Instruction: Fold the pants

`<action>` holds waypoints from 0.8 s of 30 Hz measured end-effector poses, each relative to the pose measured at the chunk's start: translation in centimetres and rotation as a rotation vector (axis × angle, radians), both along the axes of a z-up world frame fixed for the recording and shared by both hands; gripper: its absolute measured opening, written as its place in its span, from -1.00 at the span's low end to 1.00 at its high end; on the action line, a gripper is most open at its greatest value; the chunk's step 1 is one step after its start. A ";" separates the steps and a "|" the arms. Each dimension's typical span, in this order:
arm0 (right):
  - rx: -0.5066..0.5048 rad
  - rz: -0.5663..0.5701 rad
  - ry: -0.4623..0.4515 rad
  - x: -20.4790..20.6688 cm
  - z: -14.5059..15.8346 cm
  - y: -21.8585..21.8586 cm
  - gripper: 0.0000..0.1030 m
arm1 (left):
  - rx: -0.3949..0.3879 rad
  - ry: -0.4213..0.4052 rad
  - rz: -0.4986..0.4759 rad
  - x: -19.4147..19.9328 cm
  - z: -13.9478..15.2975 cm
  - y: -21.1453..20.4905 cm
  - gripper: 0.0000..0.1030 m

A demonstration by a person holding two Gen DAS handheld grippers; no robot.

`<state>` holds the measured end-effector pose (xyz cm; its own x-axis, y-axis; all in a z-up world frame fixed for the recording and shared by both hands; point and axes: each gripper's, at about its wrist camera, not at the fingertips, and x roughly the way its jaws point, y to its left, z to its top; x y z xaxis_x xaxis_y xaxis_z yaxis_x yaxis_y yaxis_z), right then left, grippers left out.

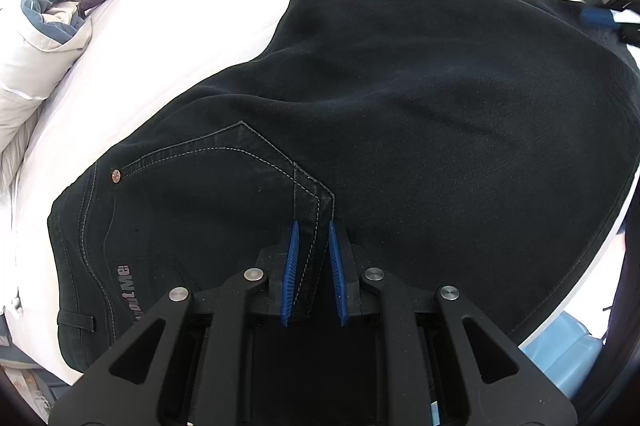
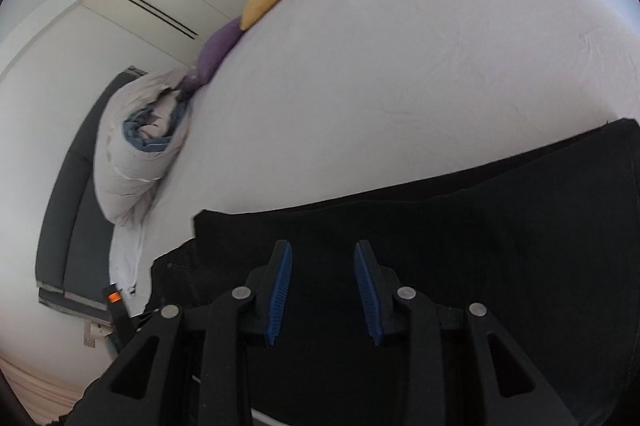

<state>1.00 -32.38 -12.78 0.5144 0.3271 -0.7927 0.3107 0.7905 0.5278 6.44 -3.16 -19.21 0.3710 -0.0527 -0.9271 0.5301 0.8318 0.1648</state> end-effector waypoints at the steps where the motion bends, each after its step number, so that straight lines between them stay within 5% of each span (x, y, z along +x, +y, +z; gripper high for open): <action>1: -0.011 -0.023 0.032 0.1 -1.4 -1.1 -0.48 | -0.005 0.003 0.001 0.0 0.0 0.0 -0.70; 2: -0.005 -0.052 0.030 0.0 -2.0 -2.3 -1.00 | -0.011 0.005 0.003 0.1 0.0 0.2 -0.70; 5: 0.002 -0.176 -0.010 -0.8 -1.9 -6.4 -1.00 | -0.023 0.004 0.002 0.1 -0.1 0.6 -0.70; 8: -0.173 -0.283 -0.019 -0.7 -0.7 -9.2 -1.00 | -0.021 -0.005 -0.001 0.0 -0.3 0.7 -0.70; 11: -0.194 -0.376 -0.009 -1.3 0.7 -11.1 -1.00 | -0.030 -0.006 0.010 -0.1 -0.2 1.0 -0.70; 15: -0.115 -0.282 -0.159 -4.2 5.6 -7.8 -0.65 | -0.049 -0.008 0.034 -0.3 -0.1 1.3 -0.70; 17: -0.075 -0.152 -0.197 -5.8 6.6 -4.5 -0.10 | -0.056 -0.014 0.031 -0.4 0.0 1.2 -0.70; 21: -0.016 -0.002 -0.146 -8.3 4.1 -0.2 -0.01 | -0.048 -0.027 0.023 -0.5 -0.3 1.1 -0.70; 24: -0.053 -0.103 -0.007 -9.7 0.1 -2.4 -0.11 | -0.078 -0.013 0.032 -0.2 -0.2 1.8 -0.70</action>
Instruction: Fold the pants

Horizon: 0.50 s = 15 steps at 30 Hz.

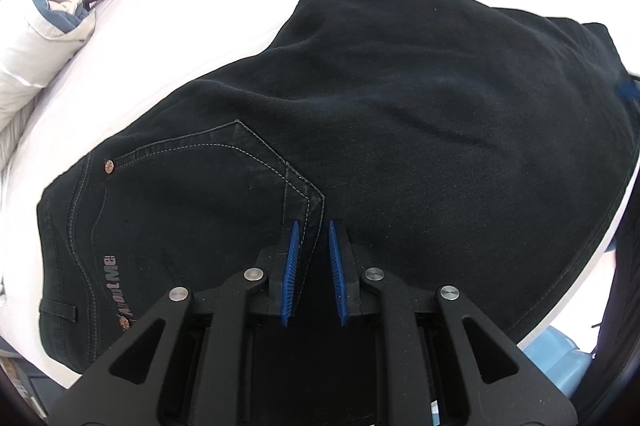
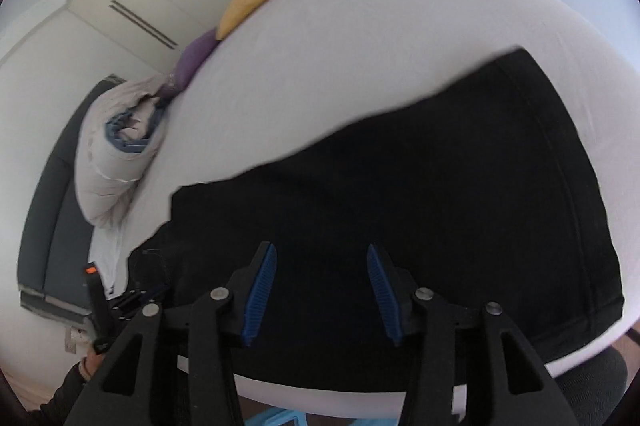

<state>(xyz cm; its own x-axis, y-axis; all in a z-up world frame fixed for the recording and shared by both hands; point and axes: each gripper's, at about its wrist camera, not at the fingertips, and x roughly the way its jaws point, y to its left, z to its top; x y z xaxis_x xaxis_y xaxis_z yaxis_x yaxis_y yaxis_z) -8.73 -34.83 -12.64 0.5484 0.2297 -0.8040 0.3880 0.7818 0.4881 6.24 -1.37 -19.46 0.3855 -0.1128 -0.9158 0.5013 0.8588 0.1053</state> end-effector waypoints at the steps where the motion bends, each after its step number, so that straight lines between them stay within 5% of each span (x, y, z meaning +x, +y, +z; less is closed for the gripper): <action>1: 0.018 -0.031 0.000 -0.8 -0.6 -1.4 -0.71 | -0.004 0.008 0.006 0.1 0.1 0.2 -0.70; 2: 0.004 -0.086 0.036 -1.6 -0.9 -3.1 -1.00 | -0.007 0.014 0.010 0.1 0.2 0.6 -0.70; 5: -0.115 -0.265 0.080 -4.1 1.1 -8.0 -1.00 | -0.033 0.026 0.023 0.6 1.4 1.2 -0.70; 6: -0.149 -0.311 0.091 -4.5 2.1 -8.9 -0.97 | -0.069 0.024 0.014 1.0 2.2 0.9 -0.70; 7: -0.209 -0.358 0.120 -4.8 3.4 -9.2 -0.57 | -0.088 0.017 0.002 1.4 3.0 0.3 -0.70; 8: -0.228 -0.365 0.085 -5.0 4.7 -8.9 -0.51 | -0.096 0.006 -0.019 1.9 3.7 -0.6 -0.70; 11: -0.115 -0.204 -0.082 -3.8 7.0 -5.5 -0.39 | -0.118 -0.012 -0.119 4.1 4.9 -4.6 -0.70; 15: 0.002 -0.019 -0.127 -1.2 5.9 -0.1 -0.25 | -0.089 0.068 -0.214 7.8 2.3 -9.4 -0.70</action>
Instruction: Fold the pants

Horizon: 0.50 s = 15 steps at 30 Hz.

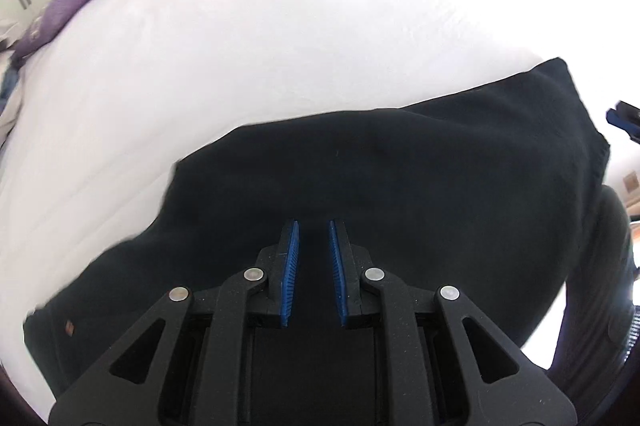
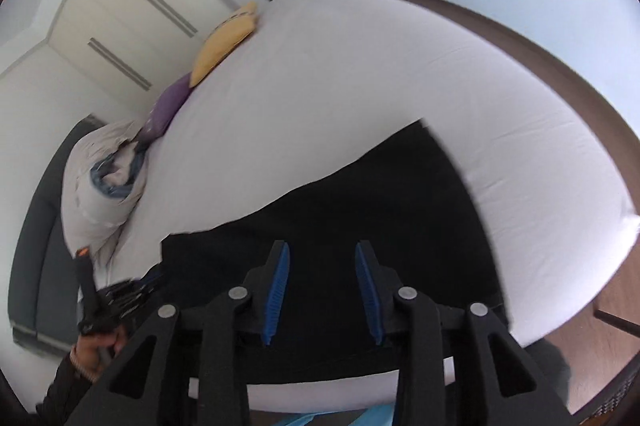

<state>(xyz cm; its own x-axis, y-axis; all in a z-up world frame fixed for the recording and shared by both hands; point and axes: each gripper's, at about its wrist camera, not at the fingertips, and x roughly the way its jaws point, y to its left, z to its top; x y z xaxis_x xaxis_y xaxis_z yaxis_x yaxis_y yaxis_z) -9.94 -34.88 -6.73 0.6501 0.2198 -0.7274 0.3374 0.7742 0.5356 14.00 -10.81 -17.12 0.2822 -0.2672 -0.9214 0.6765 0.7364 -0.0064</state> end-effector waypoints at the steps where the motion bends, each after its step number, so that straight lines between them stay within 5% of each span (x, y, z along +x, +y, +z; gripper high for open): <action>1: 0.027 0.026 0.016 0.6 -0.8 0.7 -0.24 | 0.024 0.013 -0.002 1.0 -1.1 -0.7 -0.70; 4: -0.015 0.028 0.117 0.7 -3.2 1.1 -0.24 | 0.008 0.030 0.041 4.0 -2.6 -0.8 -0.69; 7: -0.025 -0.116 0.217 -1.3 -4.9 -2.3 -0.24 | -0.018 0.057 0.155 6.6 -2.4 1.2 -0.70; 12: 0.021 -0.078 0.063 -3.0 -1.8 -2.7 -0.08 | -0.012 -0.006 0.133 4.1 -0.6 2.4 -0.70; 15: 0.125 0.014 0.019 -1.3 -2.8 -0.8 0.01 | 0.013 -0.047 0.070 0.6 -0.8 2.4 -0.69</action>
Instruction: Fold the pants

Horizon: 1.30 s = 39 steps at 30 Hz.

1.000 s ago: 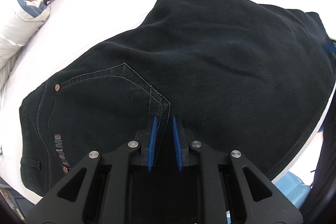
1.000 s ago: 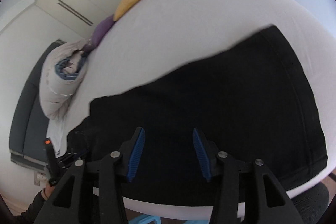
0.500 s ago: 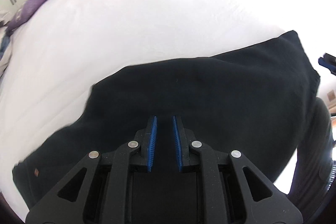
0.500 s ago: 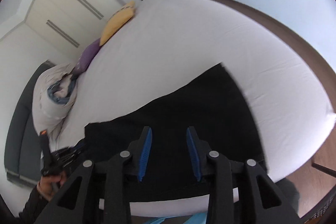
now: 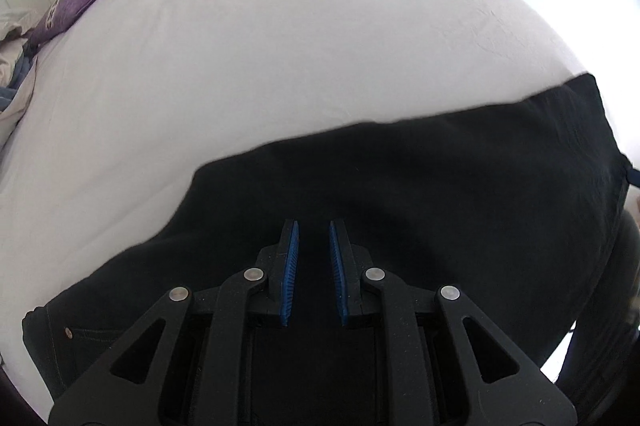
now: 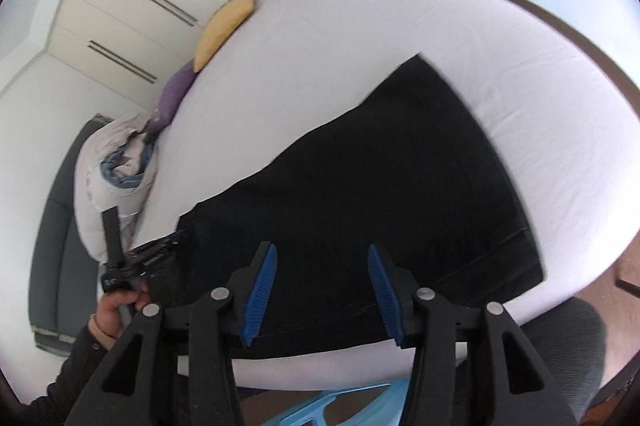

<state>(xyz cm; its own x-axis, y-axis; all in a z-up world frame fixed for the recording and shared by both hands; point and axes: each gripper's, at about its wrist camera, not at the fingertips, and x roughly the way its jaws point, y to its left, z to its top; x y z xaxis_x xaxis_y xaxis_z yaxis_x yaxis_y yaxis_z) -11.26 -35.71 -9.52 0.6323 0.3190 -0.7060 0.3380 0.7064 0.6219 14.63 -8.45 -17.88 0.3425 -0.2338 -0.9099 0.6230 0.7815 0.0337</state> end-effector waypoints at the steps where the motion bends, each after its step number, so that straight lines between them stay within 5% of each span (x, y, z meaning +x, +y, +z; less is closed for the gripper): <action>1: 0.006 0.019 0.010 0.2 -0.6 0.3 0.01 | 0.016 -0.007 -0.004 -0.8 -0.4 0.3 -0.70; 4: -0.025 0.006 0.123 -0.1 -3.5 -0.5 -0.02 | 0.037 0.000 0.012 -2.9 -2.3 3.0 -0.69; 5: -0.022 -0.023 0.141 -0.5 -4.2 -1.4 -0.46 | 0.029 -0.006 0.024 -3.2 -2.4 3.5 -0.69; 7: -0.006 -0.095 0.161 -2.0 -4.3 -3.4 -0.88 | 0.026 0.000 0.074 -3.5 -2.0 6.3 -0.69; 9: -0.087 -0.182 0.200 -4.3 -3.1 -5.8 -0.95 | -0.036 0.017 0.123 -3.6 -1.4 10.0 -0.69; 11: -0.167 -0.234 0.244 -5.4 -1.4 -6.6 -0.87 | -0.102 0.032 0.163 -3.4 -0.6 12.2 -0.68; 12: -0.199 -0.248 0.242 -5.6 -0.4 -6.4 -0.73 | -0.039 -0.021 0.211 -3.4 -0.1 12.8 -0.68; 13: -0.208 -0.247 0.208 -5.5 0.7 -5.7 -0.31 | -0.020 -0.064 0.226 -3.7 0.4 13.0 -0.68; 14: -0.183 -0.220 0.151 -5.1 1.4 -4.7 -0.09 | -0.048 -0.087 0.230 -3.9 1.0 13.4 -0.68; 17: -0.066 -0.059 0.045 -3.1 1.6 -1.5 0.10 | -0.136 -0.089 0.277 -3.7 2.1 14.9 -0.68; 19: -0.043 0.009 0.054 -1.0 0.3 0.8 0.12 | -0.082 -0.074 0.313 -2.8 1.1 15.3 -0.68; 22: -0.021 -0.036 0.146 -0.2 -2.7 0.6 0.12 | -0.046 -0.019 0.364 -2.9 -1.2 16.6 -0.68; 26: -0.003 -0.143 0.134 -4.6 -3.0 -3.8 -0.21 | -0.190 0.008 0.360 -3.5 -2.1 21.0 -0.68; 28: -0.045 -0.268 0.150 -6.9 -2.3 -5.9 -0.13 | -0.221 0.007 0.354 -4.1 -2.4 21.8 -0.68; 30: -0.035 -0.379 0.102 -10.3 -1.1 -8.1 0.00 | -0.166 -0.040 0.390 -3.7 -1.2 22.4 -0.68; 34: 0.090 -0.501 -0.039 -15.1 -0.9 -11.1 0.17 | -0.209 -0.075 0.364 -4.2 2.1 19.4 -0.68; 39: 0.160 -0.465 -0.052 -13.3 -2.8 -10.5 0.17 | -0.229 -0.052 0.213 -4.3 2.9 11.0 -0.68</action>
